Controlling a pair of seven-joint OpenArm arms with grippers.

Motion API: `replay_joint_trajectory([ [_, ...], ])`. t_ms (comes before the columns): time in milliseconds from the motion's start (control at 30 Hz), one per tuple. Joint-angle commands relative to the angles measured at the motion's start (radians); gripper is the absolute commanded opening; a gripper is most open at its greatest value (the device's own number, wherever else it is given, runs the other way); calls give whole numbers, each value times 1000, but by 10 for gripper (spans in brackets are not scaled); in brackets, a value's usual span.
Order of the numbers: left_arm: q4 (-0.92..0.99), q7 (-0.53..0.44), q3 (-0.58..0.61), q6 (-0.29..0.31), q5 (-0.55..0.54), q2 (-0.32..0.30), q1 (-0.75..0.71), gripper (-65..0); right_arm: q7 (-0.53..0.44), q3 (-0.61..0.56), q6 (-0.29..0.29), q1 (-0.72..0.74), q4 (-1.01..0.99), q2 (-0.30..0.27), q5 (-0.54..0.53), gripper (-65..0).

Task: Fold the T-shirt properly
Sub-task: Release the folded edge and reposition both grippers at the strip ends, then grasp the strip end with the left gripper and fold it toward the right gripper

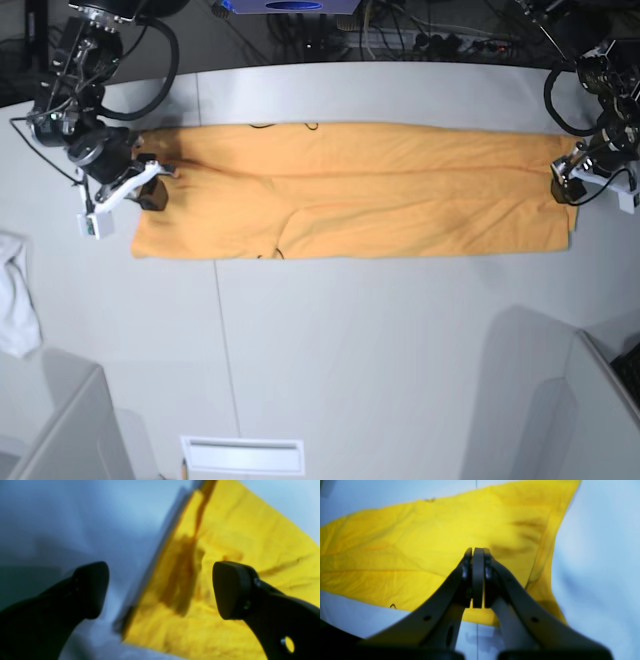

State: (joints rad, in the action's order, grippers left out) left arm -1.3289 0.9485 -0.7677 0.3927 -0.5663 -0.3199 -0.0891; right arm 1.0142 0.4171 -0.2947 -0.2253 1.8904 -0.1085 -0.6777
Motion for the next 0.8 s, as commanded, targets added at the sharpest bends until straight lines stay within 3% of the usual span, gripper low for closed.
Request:
replay_joint_trajectory([
  [0,-4,-30,38,4,-14,-8,-1,-54,-25,7,-2,13,19,-7,-21,-650],
  [133,42,-66,90,5,-16,-8,-5,-118,-24,6,-2,8,41,-7,-21,-650],
  [267,58,-67,95,5,-18,-6,-11,-258,-22,10,-2,7,48,-7,-23,-650],
  [333,52,-67,93,5,-21,-6,-10,-393,-25,10,-2,7,50,-7,-23,-650],
  [433,58,-70,89,5,-19,-6,-4,-650,-25,10,-2,5,48,-7,-23,-650],
  [633,55,-93,15,7,-18,-58,15,-650,-19,10,-2,5,48,-7,-23,-650],
  [767,-10,-133,14,7,-19,-83,10,-650,-18,10,-2,0,45,-15,-93,-650],
])
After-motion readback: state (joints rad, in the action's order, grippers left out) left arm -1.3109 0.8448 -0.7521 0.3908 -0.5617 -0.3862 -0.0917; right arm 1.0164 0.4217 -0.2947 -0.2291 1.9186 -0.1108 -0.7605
